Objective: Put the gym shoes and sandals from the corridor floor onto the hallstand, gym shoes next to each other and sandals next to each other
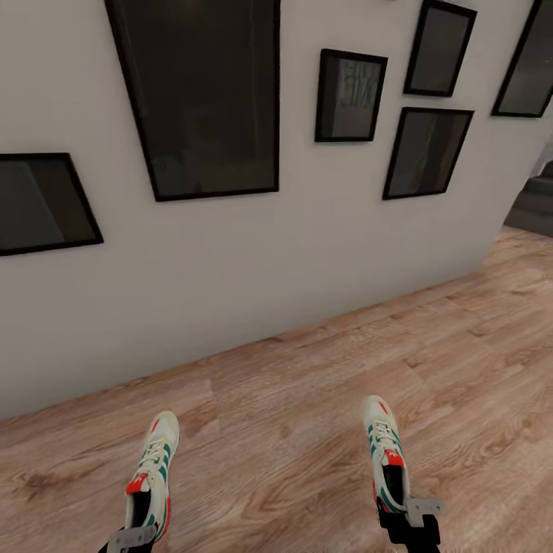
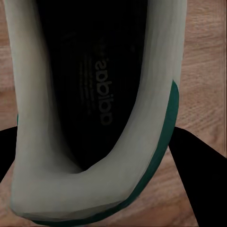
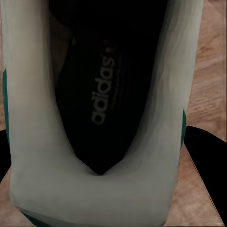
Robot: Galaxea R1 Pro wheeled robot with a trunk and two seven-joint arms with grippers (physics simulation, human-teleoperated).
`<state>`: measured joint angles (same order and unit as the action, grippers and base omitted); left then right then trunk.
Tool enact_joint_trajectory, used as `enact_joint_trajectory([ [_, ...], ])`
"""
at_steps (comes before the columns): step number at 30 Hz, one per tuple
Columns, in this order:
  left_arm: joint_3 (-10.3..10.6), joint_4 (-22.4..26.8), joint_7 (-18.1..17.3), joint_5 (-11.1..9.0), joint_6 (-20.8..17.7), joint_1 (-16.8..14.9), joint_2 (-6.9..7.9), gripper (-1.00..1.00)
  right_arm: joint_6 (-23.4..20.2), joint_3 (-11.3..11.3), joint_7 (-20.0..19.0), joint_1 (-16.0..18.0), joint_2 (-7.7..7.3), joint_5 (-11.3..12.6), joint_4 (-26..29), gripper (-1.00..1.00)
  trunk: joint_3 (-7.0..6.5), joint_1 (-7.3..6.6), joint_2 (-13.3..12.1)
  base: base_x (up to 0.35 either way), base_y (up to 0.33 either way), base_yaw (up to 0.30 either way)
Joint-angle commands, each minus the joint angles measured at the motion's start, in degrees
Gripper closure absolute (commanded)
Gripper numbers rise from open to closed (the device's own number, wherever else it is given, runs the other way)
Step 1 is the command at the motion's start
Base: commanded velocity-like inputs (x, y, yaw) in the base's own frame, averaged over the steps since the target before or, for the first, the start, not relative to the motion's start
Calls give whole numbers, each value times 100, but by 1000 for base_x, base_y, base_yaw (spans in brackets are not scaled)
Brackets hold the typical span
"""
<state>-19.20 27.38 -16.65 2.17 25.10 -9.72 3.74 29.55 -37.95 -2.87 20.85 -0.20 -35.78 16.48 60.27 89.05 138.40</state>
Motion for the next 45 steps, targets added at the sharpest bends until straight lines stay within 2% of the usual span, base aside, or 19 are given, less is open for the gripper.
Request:
enact_joint_trajectory([
  [1, -49, -3, -58, 20, 13, -4, -5, 100, 24, -48, -30, 7, 2, -26, -4, 100, 4, -1, 2, 0, 0, -300],
  [36, 13, -4, -58, 29, 13, -4, -11, 100, 24, -54, -30, 7, -6, -26, -4, 100, 4, -1, 2, 0, 0, -300],
  [45, 17, -4, -58, 37, 13, -4, -13, 100, 24, -54, -30, 7, -7, -26, -4, 100, 4, -1, 2, 141, -19, -300],
])
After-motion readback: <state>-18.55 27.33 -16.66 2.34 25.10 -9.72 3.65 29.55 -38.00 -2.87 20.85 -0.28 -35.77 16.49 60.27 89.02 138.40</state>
